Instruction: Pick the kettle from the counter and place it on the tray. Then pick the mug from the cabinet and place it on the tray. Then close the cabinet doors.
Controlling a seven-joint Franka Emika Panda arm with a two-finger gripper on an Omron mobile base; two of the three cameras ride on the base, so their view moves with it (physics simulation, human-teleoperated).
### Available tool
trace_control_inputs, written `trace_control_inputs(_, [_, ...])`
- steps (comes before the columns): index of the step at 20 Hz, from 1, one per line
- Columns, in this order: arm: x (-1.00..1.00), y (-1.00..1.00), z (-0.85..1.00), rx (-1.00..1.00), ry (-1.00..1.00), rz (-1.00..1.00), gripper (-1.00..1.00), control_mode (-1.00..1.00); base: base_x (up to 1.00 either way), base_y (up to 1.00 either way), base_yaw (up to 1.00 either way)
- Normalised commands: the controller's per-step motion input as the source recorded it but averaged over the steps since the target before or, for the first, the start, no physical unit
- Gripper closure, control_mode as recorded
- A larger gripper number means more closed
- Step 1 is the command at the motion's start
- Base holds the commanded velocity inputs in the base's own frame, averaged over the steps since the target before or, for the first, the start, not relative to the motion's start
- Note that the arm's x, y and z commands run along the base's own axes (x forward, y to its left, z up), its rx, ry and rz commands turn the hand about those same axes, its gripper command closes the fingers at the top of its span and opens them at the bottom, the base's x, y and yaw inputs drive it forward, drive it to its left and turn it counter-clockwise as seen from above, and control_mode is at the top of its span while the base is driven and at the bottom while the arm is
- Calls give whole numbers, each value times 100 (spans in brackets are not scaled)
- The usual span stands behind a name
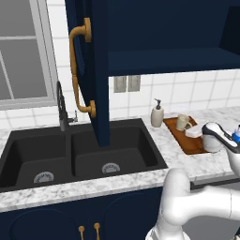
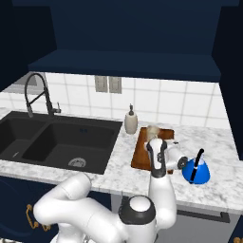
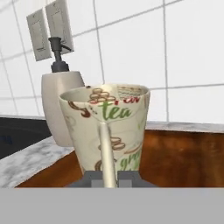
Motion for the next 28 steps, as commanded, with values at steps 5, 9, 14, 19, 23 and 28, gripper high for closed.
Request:
trace_control_inputs(5, [17,-16,-23,5,-5,13,-100,-100,0,0,0])
trace_control_inputs(9, [-5,0,6,0,-15,2,-100,-100,0,0,0])
trace_control_inputs(14, [-19,1,44,0,-10,0,-100,-100,0,0,0])
trace_control_inputs(19, [-41,1,85,-1,-10,0,-100,-100,0,0,0])
trace_control_inputs(23, [-43,17,100,-5,-1,-1,-100,-100,0,0,0])
trace_control_inputs(28, [-38,33,90,-5,17,-12,-100,-100,0,0,0])
